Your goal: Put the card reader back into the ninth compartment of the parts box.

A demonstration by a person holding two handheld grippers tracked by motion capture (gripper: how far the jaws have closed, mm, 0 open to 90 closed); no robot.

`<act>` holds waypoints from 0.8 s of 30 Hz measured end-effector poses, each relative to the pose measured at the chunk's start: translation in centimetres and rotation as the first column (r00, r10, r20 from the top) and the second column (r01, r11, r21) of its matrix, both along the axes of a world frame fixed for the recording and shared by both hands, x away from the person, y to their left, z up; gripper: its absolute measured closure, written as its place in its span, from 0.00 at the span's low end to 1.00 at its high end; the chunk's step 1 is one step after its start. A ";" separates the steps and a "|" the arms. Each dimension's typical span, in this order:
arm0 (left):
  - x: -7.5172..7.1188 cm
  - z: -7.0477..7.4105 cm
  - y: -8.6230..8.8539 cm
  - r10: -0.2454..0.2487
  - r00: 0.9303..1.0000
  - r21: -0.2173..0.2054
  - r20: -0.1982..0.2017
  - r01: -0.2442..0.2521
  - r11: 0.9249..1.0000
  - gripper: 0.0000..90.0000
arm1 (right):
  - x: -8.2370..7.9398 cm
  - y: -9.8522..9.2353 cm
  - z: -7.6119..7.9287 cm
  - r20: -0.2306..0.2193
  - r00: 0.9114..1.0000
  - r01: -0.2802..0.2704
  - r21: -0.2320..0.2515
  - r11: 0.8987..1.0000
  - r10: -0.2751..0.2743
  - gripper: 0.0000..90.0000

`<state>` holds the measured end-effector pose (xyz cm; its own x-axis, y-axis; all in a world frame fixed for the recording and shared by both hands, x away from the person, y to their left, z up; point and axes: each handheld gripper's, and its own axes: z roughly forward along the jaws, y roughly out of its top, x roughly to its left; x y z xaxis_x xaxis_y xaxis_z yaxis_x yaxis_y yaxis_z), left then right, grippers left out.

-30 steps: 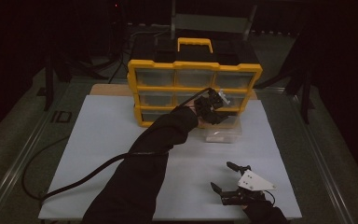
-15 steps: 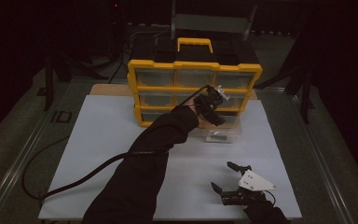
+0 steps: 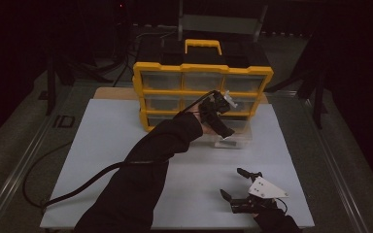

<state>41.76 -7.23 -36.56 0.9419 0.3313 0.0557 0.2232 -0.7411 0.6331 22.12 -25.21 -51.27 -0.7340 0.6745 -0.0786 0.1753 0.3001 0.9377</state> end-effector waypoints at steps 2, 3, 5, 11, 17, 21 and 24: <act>0.0 0.0 0.5 -0.015 0.999 -0.022 -0.037 0.014 1.000 0.02 | 0.0 -0.1 0.0 -0.002 1.000 -0.002 -0.004 1.000 0.002 0.10; 0.0 -0.1 0.8 -0.007 0.999 -0.035 -0.037 0.006 0.999 0.01 | 0.0 0.0 0.0 0.001 1.000 0.000 -0.001 1.000 0.000 0.09; -0.2 -0.2 1.3 0.003 1.000 -0.038 -0.028 -0.004 0.999 0.01 | 0.0 0.0 0.0 0.001 1.000 0.001 0.001 1.000 -0.001 0.10; -0.2 -0.6 3.3 -0.009 0.999 -0.080 -0.038 0.006 0.997 0.01 | 0.0 0.0 0.0 0.002 1.000 -0.002 -0.009 1.000 0.002 0.09; -0.6 -0.7 4.7 -0.006 0.999 -0.088 -0.054 0.001 0.996 0.01 | 0.0 0.0 0.0 0.002 1.000 -0.001 -0.010 1.000 0.001 0.10; -1.3 -0.7 5.7 -0.015 0.999 -0.093 -0.038 0.011 0.996 0.00 | 0.1 0.1 0.0 0.004 1.000 -0.004 -0.007 1.000 0.004 0.10; -1.8 -0.8 6.7 -0.011 0.999 -0.094 -0.041 0.007 0.996 0.01 | 0.1 0.2 0.0 0.007 1.000 -0.007 -0.011 1.000 0.007 0.10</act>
<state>39.96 -0.57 -37.40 0.9458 0.3244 -0.0143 0.2442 -0.6814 0.6900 22.23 -25.02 -51.27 -0.7382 0.6684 -0.0915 0.1665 0.3120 0.9354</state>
